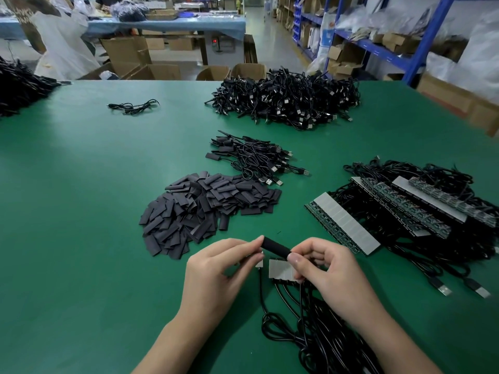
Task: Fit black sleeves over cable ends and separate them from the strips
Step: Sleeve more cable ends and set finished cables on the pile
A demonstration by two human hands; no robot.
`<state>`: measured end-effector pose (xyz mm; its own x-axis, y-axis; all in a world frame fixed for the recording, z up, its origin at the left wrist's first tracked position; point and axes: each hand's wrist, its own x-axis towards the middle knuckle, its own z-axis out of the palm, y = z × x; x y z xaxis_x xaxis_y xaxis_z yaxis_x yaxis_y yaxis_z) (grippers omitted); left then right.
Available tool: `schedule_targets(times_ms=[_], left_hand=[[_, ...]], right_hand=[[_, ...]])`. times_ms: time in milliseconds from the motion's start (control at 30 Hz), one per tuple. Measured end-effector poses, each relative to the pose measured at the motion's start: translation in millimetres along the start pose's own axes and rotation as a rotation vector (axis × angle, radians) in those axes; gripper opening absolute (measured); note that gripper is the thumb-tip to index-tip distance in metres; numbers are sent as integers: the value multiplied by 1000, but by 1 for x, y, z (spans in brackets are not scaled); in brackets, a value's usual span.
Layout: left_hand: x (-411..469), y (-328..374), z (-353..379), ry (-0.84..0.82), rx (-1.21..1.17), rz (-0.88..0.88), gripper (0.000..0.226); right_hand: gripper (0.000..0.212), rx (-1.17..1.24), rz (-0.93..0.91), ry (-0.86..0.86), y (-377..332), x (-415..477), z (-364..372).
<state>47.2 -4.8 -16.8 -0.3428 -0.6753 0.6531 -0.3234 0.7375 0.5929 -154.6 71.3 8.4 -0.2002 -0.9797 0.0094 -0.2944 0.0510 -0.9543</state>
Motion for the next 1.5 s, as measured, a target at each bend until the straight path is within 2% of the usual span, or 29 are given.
schedule_targets(times_ms=[133, 267, 500, 567, 700, 867, 967, 1200, 1400, 1500], left_hand=[[-1, -3, 2, -6, 40, 72, 26], [-1, -2, 3, -1, 37, 72, 25], [2, 7, -4, 22, -288, -286, 4], [2, 6, -5, 12, -329, -355, 5], [4, 4, -6, 14, -337, -391, 7], [9, 1, -14, 124, -414, -470, 9], [9, 0, -16, 142, -433, -496, 8], [9, -5, -16, 214, -450, -576, 8], [14, -12, -19, 250, -554, -667, 10], [17, -14, -22, 242, -653, -710, 7]], right_hand=[[13, 18, 15, 0, 3, 1, -1], [13, 22, 20, -1, 3, 1, -1], [17, -182, -66, 10, -3, -4, 4], [18, -217, -91, 1, -5, -5, 4], [16, -294, -138, -9, -1, -3, -2], [8, -582, -180, -27, 8, 3, -11], [4, -591, -203, -40, 7, 4, -8], [12, -606, -234, 21, -4, 2, -7], [14, -599, -210, -113, -32, 22, -12], [15, -683, -217, -156, -47, 39, -17]])
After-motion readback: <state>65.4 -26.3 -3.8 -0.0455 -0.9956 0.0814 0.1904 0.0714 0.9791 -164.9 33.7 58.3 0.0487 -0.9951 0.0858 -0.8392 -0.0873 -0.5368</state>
